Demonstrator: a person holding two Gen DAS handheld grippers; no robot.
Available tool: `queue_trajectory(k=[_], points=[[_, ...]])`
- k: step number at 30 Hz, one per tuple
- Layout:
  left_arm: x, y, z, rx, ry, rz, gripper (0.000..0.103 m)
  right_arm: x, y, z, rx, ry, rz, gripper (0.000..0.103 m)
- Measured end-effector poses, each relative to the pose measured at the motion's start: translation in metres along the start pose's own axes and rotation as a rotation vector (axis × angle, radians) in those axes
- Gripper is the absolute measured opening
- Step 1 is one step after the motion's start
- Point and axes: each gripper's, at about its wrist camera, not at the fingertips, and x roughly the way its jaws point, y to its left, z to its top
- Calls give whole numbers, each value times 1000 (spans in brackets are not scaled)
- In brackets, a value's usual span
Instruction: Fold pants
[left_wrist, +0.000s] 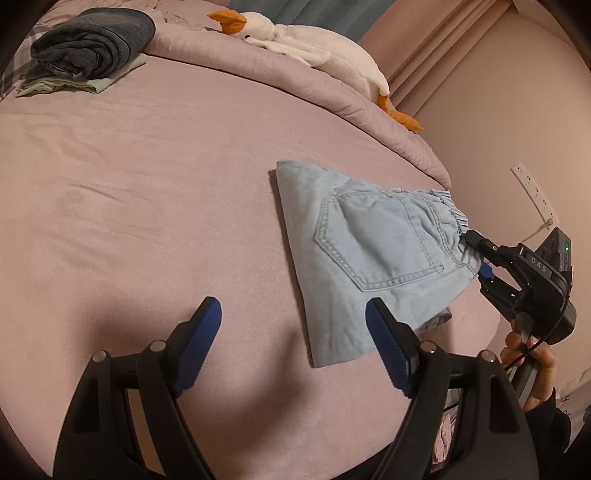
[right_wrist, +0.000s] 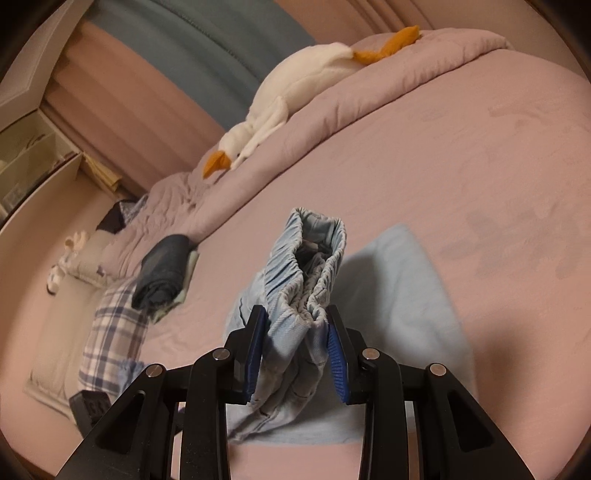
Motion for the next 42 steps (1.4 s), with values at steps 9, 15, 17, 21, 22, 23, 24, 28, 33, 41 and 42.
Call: queue_trajectory(k=[9, 15, 17, 21, 22, 23, 24, 28, 33, 41, 42], points=[[10, -1, 8, 6, 26, 0, 80, -1, -16, 4, 28, -11, -40, 34], [19, -2, 9, 16, 47, 7, 80, 10, -34, 2, 69, 22, -60, 34], [21, -3, 10, 23, 51, 9, 80, 13, -41, 0, 80, 30, -72, 34], [27, -3, 14, 39, 59, 16, 80, 13, -49, 1, 90, 33, -83, 34], [28, -2, 14, 43, 59, 16, 80, 14, -50, 0, 91, 36, -86, 34], [29, -3, 16, 45, 58, 16, 80, 16, -52, 0, 93, 41, -88, 34], [30, -3, 17, 47, 58, 14, 80, 18, -54, -1, 97, 46, -93, 34], [34, -5, 21, 66, 58, 18, 80, 23, -66, -6, 116, 68, -116, 34], [40, -8, 26, 85, 58, 21, 80, 22, -63, -5, 84, 76, -140, 34], [43, -15, 44, 129, 9, 39, 79, -6, -18, 0, -132, -50, -270, 38], [42, -15, 47, 133, -2, 40, 79, -11, -7, 1, -185, -76, -277, 38]])
